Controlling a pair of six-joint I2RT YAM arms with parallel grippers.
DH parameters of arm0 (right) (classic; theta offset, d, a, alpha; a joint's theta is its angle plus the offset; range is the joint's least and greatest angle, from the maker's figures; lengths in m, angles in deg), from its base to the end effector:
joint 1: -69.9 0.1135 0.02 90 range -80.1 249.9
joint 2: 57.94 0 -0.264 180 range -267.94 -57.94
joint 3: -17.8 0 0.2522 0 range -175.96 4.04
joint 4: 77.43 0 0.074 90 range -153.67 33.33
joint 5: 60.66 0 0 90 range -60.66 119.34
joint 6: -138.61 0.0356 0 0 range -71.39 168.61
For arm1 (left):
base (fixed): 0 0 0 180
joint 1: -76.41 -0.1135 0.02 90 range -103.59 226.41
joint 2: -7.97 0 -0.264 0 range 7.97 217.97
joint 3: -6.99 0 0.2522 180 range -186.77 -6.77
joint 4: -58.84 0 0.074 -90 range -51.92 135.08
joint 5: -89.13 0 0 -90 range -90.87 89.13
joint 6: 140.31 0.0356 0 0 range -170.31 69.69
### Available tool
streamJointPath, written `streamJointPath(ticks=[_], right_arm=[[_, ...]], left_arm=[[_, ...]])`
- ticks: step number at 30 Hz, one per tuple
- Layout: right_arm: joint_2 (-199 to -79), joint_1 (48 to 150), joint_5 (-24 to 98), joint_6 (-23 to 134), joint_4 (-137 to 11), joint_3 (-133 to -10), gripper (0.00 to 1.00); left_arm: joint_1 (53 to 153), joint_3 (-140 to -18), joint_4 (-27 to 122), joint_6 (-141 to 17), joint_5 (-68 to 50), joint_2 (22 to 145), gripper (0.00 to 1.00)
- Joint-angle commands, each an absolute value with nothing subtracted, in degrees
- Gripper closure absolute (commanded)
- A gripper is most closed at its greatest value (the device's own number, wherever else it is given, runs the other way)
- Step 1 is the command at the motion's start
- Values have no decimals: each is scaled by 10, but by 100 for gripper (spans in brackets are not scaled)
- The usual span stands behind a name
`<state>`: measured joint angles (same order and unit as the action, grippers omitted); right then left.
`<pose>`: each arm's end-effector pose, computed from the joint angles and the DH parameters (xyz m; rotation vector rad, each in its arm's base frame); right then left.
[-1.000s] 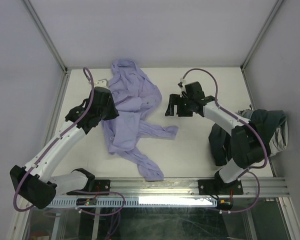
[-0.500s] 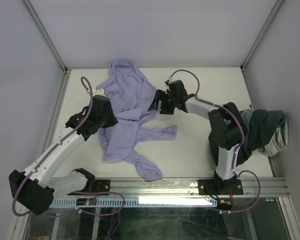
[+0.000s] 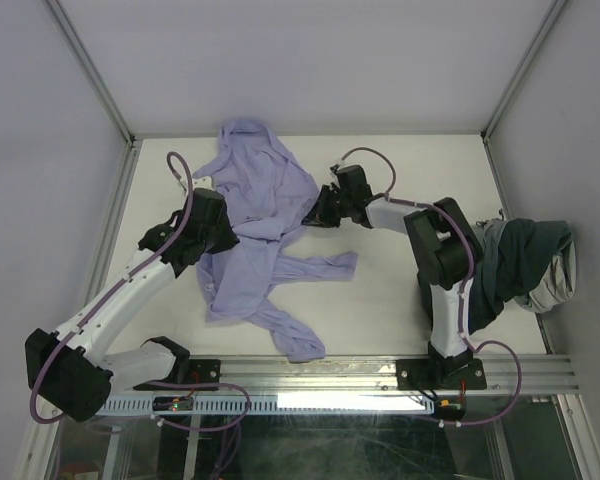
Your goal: Zip up the jacket
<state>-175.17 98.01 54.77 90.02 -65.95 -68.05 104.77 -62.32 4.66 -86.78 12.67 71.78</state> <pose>0.3755 0.2179 0.1447 0.0449 2.5037 1.0818 0.2030 -0.1001 0.2930 -0.2770 2.3875 -0.2447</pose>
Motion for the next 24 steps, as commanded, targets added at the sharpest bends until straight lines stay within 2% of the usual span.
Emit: streamJointPath(ticks=[1, 3, 6, 12, 17, 20, 24], right_arm=[[-1721, 940, 545, 857, -643, -727, 100], [-1691, 916, 532, 821, -596, -751, 100], [-1645, 886, 496, 749, -503, -812, 100], [-1594, 848, 424, 625, -302, -963, 100], [-1557, 847, 391, 587, -215, -1042, 100], [-1528, 846, 370, 573, -195, -1047, 100], [-1501, 845, 315, 546, -170, -1050, 100]], left_arm=[[1037, -632, 99, -849, 122, 729, 100], [1037, -638, 111, -840, 108, 734, 100], [1035, -655, 117, -830, 102, 743, 91], [1030, -692, 121, -804, 98, 769, 56], [1021, -693, 134, -806, 83, 812, 38], [1019, -689, 152, -808, 66, 856, 34], [1016, -695, 172, -810, 47, 942, 34]])
